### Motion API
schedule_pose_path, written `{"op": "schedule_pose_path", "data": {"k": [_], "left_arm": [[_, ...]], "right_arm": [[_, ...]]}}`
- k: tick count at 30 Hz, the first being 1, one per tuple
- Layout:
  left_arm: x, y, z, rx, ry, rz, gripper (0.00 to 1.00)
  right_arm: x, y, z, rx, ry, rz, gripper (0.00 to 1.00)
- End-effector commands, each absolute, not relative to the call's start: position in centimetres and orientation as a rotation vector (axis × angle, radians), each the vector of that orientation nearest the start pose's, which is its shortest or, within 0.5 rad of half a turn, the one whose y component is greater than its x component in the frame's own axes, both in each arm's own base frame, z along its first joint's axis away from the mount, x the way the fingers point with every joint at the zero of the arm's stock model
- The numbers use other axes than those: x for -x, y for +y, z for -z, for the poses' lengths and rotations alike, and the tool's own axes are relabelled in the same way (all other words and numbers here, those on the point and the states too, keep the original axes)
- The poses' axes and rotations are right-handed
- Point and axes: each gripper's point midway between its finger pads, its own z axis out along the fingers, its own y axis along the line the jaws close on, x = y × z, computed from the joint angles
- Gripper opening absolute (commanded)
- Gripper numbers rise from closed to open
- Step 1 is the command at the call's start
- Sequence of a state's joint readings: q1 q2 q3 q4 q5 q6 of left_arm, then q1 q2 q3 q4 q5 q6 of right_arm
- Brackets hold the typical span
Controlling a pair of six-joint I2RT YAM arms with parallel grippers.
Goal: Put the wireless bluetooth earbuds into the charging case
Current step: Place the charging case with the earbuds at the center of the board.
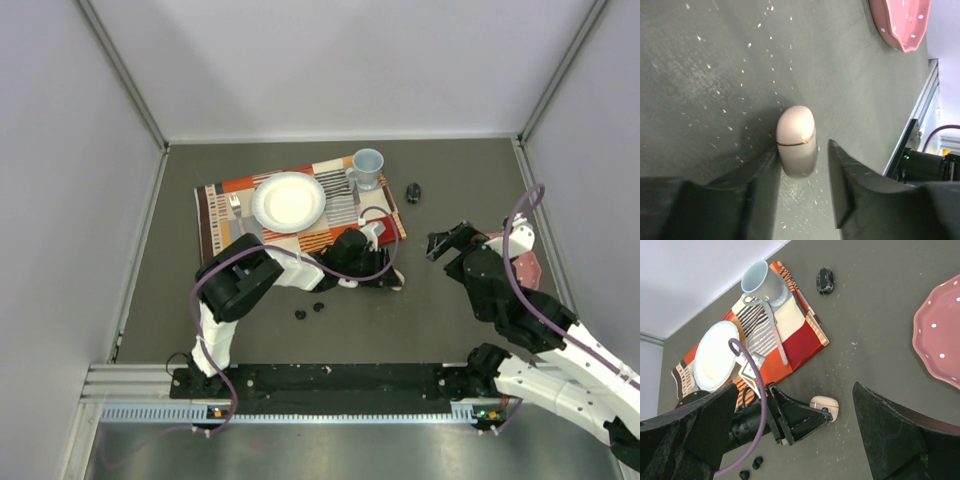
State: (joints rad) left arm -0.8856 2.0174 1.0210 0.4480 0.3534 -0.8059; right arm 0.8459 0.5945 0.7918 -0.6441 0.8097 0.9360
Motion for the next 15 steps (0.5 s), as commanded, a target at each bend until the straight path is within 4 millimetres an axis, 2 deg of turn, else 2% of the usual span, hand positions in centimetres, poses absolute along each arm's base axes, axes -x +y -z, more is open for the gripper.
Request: {"op": "schedule_pose_path", "data": {"k": [1, 7, 10, 12, 13, 14, 15], "left_arm": [[-25.9, -43.5, -5.3, -0.372, 2.332, 1.171, 0.55], [-26.2, -42.3, -5.9, -0.403, 2.348, 1.075, 0.58], [-26.2, -41.9, -6.7, -0.416, 2.339, 1.046, 0.58], [-26.6, -40.9, -7.2, -0.411, 2.329, 0.978, 0.59], [-26.7, -40.7, -7.5, -0.417, 2.322, 0.959, 0.59], [-26.9, -40.5, -8.7, -0.419, 2.294, 0.956, 0.59], [-27.2, -40.1, -9.2, -0.417, 2.278, 0.921, 0.59]], "right_arm": [[-22.8, 8.8, -24.8, -0.58, 1.8, -0.332, 0.98], [-23.3, 8.5, -24.4, -0.576, 1.822, -0.287, 0.98], [-23.7, 7.9, -24.6, -0.593, 1.815, -0.266, 0.98], [-24.0, 7.3, -24.5, -0.604, 1.819, -0.243, 0.98], [-24.1, 7.5, -24.4, -0.594, 1.839, -0.253, 0.98], [-24.5, 7.6, -24.0, -0.589, 1.86, -0.237, 0.98], [-24.8, 7.0, -23.5, -0.6, 1.877, -0.207, 0.98]]}}
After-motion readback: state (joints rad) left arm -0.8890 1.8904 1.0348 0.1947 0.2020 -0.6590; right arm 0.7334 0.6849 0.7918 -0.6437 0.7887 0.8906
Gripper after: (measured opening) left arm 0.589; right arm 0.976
